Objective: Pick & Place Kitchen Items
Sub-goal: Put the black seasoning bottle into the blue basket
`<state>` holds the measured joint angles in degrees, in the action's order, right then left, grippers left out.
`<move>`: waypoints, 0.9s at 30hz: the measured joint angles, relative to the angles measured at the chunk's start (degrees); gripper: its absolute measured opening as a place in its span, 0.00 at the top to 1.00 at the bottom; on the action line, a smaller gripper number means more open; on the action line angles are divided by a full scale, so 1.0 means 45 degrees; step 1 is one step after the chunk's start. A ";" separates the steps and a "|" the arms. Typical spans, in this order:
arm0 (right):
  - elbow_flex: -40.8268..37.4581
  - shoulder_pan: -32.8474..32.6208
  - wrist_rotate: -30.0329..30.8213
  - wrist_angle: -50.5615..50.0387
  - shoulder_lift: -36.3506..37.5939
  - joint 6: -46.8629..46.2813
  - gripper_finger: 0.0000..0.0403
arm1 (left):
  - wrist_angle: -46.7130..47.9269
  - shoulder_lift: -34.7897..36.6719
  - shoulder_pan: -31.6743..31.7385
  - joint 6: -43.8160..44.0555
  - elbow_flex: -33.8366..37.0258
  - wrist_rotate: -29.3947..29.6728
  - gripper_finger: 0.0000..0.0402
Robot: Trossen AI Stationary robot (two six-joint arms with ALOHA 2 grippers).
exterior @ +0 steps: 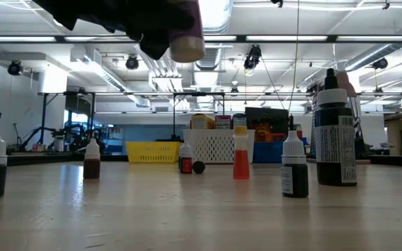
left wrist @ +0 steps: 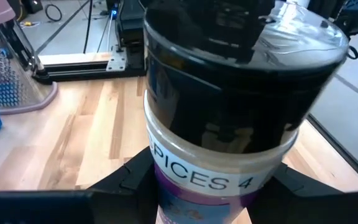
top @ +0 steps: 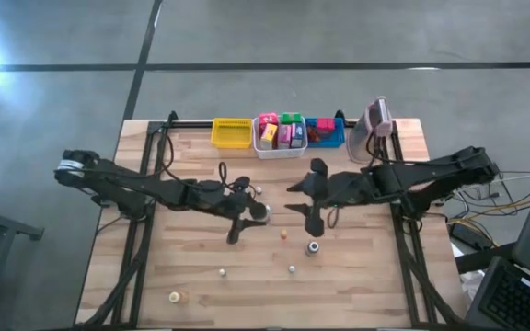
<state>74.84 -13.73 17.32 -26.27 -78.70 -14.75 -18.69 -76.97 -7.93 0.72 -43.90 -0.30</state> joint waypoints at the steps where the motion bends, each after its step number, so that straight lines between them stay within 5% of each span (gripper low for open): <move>1: 0.0186 0.0070 -0.0184 -0.0093 -0.0198 0.0105 0.45 | 0.0019 0.0009 0.0001 0.0018 0.0000 0.0000 0.55; 7: 0.1688 0.0500 -0.1888 -0.0455 -0.1468 0.0504 0.33 | 0.0391 0.0010 0.0030 0.0245 0.0000 0.0019 0.55; 17: 0.3861 0.0713 -0.1903 -0.1992 -0.3287 0.1285 0.27 | 0.0419 0.0010 0.0044 0.0480 0.0000 0.0053 0.55; 27: 0.3939 0.0720 -0.2396 -0.1555 -0.3743 0.1138 0.27 | 0.0344 0.0010 0.0077 0.0291 -0.0019 0.0069 0.55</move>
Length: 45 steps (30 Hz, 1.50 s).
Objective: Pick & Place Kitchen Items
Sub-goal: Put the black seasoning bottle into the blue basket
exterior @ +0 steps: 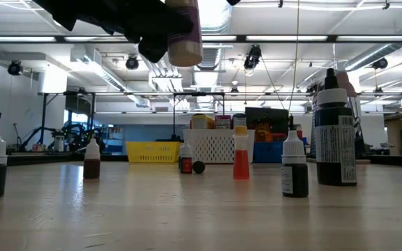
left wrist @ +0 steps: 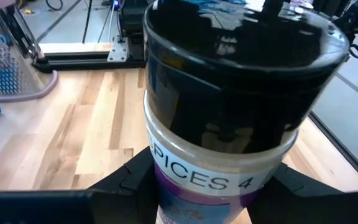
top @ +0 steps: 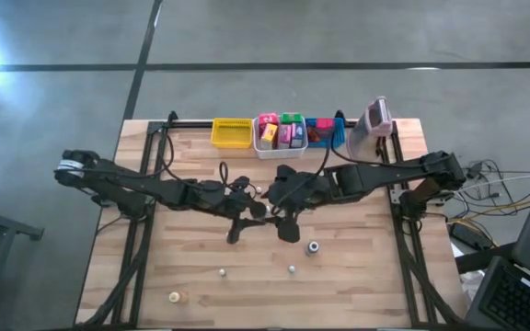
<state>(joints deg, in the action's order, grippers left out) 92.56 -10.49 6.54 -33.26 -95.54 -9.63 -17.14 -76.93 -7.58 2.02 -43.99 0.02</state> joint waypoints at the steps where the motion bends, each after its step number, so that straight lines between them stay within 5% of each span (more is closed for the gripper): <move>1: -0.0019 -0.0002 -0.0045 -0.0084 -0.0021 0.0002 0.28 | -0.0067 0.0000 0.0006 -0.0056 0.0000 0.0036 0.55; 21: -0.0016 0.0338 -0.0130 0.0580 -0.0521 0.0194 0.29 | -0.0520 0.0000 0.0084 -0.0539 -0.0219 0.0256 0.55; 38: -0.0007 0.0338 -0.0130 0.0585 -0.0516 0.0526 0.50 | -0.0570 0.0000 0.0142 -0.0540 -0.0223 0.0271 0.54; 45: -0.0002 0.0343 -0.0130 0.0604 -0.0516 0.0531 0.45 | -0.0561 0.0000 0.0142 -0.0547 -0.0223 0.0266 0.42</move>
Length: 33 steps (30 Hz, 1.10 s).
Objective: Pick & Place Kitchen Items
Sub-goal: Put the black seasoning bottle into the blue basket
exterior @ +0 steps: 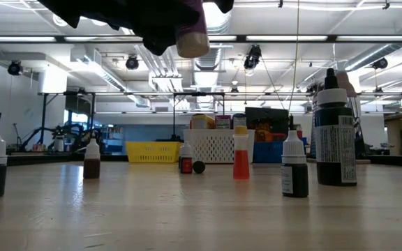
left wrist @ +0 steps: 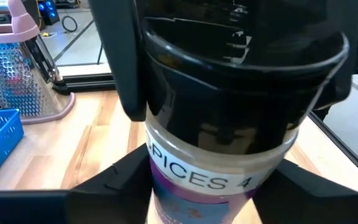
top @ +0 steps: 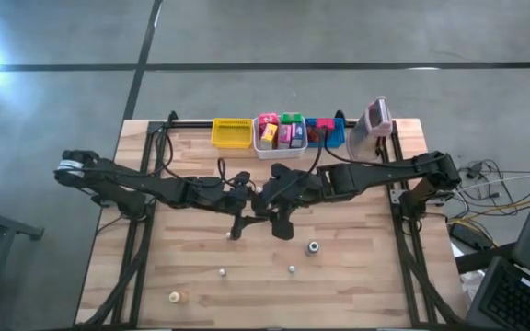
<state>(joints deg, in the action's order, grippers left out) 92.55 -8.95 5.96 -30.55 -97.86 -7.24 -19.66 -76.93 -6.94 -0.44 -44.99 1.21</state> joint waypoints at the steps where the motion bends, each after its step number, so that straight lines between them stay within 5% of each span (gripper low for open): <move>1: 0.0000 0.0000 0.0000 0.0000 0.0000 0.0058 0.46 | 0.0031 0.0004 0.0004 -0.0051 0.0000 -0.0002 0.38; 10: 0.0000 0.0116 0.0072 -0.0595 0.0279 -0.0092 0.49 | 0.3432 0.1763 0.0212 -0.0764 -0.0228 0.0197 0.21; 20: -0.0454 0.0912 0.3474 -0.3952 0.1068 -0.2137 0.49 | 0.4153 0.4741 0.0287 0.0026 0.1338 0.3068 0.21; 33: -0.5798 0.3661 0.5293 -0.2068 0.5343 -0.3346 0.49 | 0.2745 0.5178 0.0291 0.0418 0.2579 0.3089 0.21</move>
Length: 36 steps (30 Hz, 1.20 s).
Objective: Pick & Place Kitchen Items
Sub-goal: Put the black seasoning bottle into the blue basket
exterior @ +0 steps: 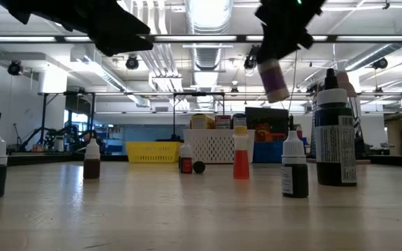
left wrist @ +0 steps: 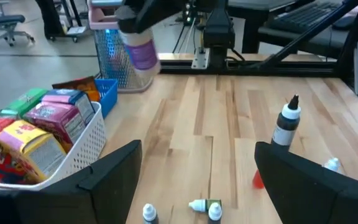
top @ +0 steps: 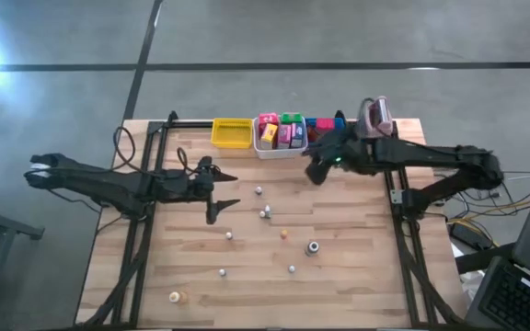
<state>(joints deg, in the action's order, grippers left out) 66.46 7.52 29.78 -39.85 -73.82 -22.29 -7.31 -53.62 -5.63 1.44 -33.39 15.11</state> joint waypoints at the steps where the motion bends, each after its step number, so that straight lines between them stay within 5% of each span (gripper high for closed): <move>1: -0.0532 0.0321 0.0125 0.0338 0.0400 -0.0076 0.49 | -0.0167 -0.0014 0.0000 -0.0060 0.0000 -0.0001 0.21; 12: -0.4551 0.3154 0.0149 0.5099 0.2321 0.1189 0.49 | -0.0456 0.0038 0.0000 -0.0114 0.0000 -0.0003 0.22; 23: -0.5547 0.5244 0.0035 0.6023 0.2219 0.1824 0.48 | -0.0480 0.0038 0.0000 -0.0012 0.0000 0.0000 0.22; 36: -0.6714 0.5913 -0.0665 0.8698 0.2219 0.2440 0.49 | -0.0476 0.0038 0.0000 0.0027 0.0000 0.0000 0.22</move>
<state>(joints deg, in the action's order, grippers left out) 36.25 34.13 26.78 -0.71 -63.83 -11.31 -9.45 -53.45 -5.63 1.56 -33.39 15.11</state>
